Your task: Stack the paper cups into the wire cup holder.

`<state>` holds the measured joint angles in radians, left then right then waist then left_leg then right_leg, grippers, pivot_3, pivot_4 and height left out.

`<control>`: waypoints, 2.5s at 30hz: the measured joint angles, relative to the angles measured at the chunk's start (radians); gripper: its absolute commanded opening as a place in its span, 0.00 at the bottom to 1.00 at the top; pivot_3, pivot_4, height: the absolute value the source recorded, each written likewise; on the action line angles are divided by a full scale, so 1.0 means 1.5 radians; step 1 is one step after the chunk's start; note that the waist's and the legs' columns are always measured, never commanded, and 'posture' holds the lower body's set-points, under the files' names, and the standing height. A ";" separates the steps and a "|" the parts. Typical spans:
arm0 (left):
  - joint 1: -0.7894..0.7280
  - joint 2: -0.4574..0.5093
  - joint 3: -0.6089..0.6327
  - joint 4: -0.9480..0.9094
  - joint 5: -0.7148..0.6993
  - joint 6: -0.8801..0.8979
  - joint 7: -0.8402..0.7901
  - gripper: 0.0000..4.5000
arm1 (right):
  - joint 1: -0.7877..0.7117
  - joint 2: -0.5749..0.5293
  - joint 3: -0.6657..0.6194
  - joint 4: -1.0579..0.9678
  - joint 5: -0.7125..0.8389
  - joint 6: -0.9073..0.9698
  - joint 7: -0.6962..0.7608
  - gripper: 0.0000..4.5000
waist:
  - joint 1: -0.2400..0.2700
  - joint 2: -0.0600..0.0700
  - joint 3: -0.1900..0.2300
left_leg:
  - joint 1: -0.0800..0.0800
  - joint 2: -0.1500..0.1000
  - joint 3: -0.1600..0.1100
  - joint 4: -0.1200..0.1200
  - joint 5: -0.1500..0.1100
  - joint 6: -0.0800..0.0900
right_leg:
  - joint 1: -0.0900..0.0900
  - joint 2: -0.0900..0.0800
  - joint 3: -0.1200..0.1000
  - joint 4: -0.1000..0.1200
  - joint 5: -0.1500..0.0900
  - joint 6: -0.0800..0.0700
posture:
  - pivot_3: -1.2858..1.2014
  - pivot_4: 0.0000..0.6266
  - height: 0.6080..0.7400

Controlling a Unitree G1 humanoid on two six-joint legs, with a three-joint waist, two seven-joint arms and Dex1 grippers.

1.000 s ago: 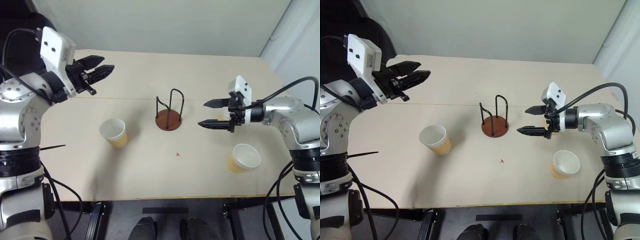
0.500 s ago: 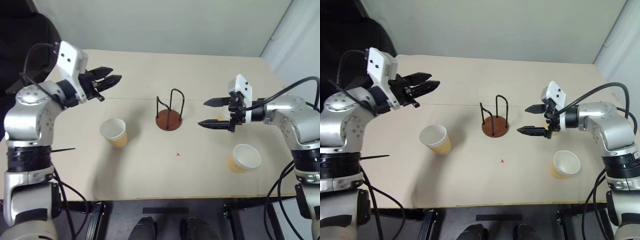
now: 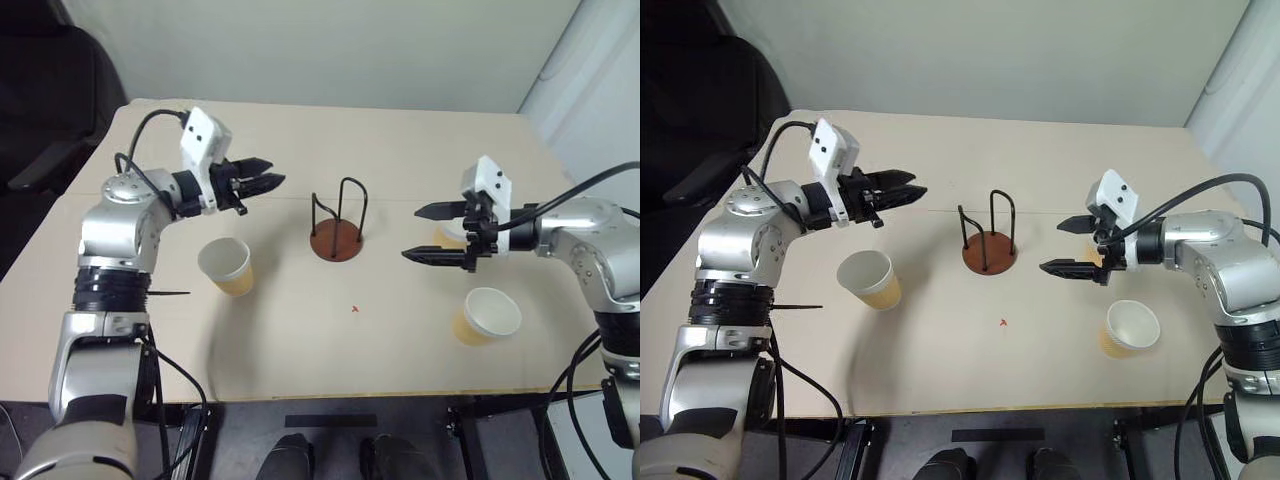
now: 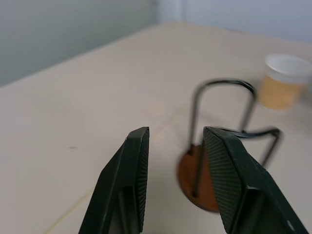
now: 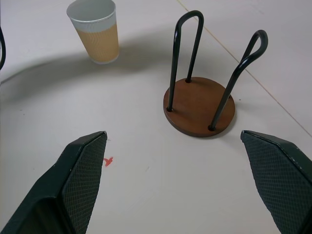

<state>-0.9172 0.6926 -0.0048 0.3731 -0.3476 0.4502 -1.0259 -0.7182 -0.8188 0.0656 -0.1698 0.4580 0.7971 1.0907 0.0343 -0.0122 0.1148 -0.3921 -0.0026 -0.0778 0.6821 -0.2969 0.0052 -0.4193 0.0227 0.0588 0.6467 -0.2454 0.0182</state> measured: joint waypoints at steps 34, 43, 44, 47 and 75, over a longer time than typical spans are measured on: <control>-0.102 -0.136 -0.058 0.277 0.136 -0.186 -0.072 0.99 | 0.013 -0.029 -0.011 -0.024 0.020 0.019 -0.026 1.00 | 0.004 0.000 0.000 | 0.000 0.000 0.000 0.000 0.000 0.000 | 0.000 0.000 0.000 0.000 0.000 0.000 | 0.52 0.24 1.00; -0.116 -0.146 -0.056 0.338 0.146 -0.228 -0.055 0.99 | 0.013 -0.034 -0.011 -0.024 0.020 0.022 -0.028 1.00 | 0.004 0.000 0.000 | 0.000 0.000 0.000 0.000 0.000 0.000 | 0.000 0.000 0.000 0.000 0.000 0.000 | 0.52 0.24 1.00; -0.116 -0.147 -0.055 0.343 0.147 -0.231 -0.054 0.99 | 0.013 -0.034 -0.011 -0.025 0.020 0.022 -0.028 1.00 | 0.005 0.000 0.000 | 0.000 0.000 0.000 0.000 0.000 0.000 | 0.000 0.000 0.000 0.000 0.000 0.000 | 0.52 0.24 1.00; -0.116 -0.149 -0.055 0.355 0.148 -0.238 -0.055 0.95 | 0.013 -0.035 -0.011 -0.025 0.021 0.023 -0.028 1.00 | 0.006 0.000 0.000 | 0.000 0.000 0.000 0.000 0.000 0.001 | 0.000 0.000 0.000 0.000 0.000 0.000 | 0.52 0.24 1.00; -0.145 -0.202 -0.046 0.423 0.156 -0.298 -0.119 0.02 | 0.013 -0.089 -0.024 -0.062 0.057 0.047 -0.012 1.00 | 0.015 0.000 0.000 | -0.001 0.000 0.001 0.001 0.000 0.001 | -0.001 0.000 0.000 0.000 0.000 0.000 | 0.52 0.24 1.00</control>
<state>-1.1348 0.3897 -0.0731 1.0072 -0.1143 0.0027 -1.2051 -0.6992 -0.9530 0.0291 -0.2633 0.5434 0.8682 1.0720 0.0567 -0.0122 0.1148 -0.3942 -0.0028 -0.0768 0.6830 -0.2974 0.0061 -0.4205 0.0227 0.0589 0.6468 -0.2456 0.0187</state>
